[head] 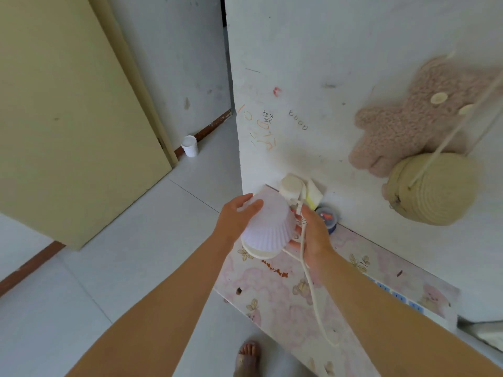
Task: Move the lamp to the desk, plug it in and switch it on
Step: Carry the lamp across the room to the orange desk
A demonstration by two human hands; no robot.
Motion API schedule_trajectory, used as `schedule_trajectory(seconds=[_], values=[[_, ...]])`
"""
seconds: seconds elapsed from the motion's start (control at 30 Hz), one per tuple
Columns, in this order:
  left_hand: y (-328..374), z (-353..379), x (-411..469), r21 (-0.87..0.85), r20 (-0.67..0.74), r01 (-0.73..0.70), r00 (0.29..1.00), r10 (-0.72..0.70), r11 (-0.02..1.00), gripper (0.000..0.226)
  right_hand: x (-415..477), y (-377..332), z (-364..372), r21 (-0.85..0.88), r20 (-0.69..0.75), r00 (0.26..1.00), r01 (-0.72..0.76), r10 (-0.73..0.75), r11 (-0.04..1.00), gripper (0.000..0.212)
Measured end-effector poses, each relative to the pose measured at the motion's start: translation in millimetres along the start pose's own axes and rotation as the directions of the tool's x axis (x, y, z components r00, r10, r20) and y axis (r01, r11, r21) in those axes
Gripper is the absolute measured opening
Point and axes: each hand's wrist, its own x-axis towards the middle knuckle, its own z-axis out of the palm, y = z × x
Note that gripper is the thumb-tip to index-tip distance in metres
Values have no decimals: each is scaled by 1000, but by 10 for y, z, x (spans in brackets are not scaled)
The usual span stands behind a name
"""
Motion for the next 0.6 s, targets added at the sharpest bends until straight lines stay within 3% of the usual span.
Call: schedule_trajectory(seconds=[0.17, 0.3, 0.6], values=[[20, -126, -525, -101, -100, -2, 995, -8, 995, 21, -416, -15, 72, -85, 80, 996, 51, -45, 995, 38], [19, -371, -966, -152, -190, -2, 981, -27, 988, 32, -798, 39, 242, -196, 172, 984, 78, -44, 978, 40], [-165, -1450, -1973, -226, -428, 0, 898, -99, 974, 31, -1542, 527, 1122, -395, 420, 906, 130, 53, 909, 35]])
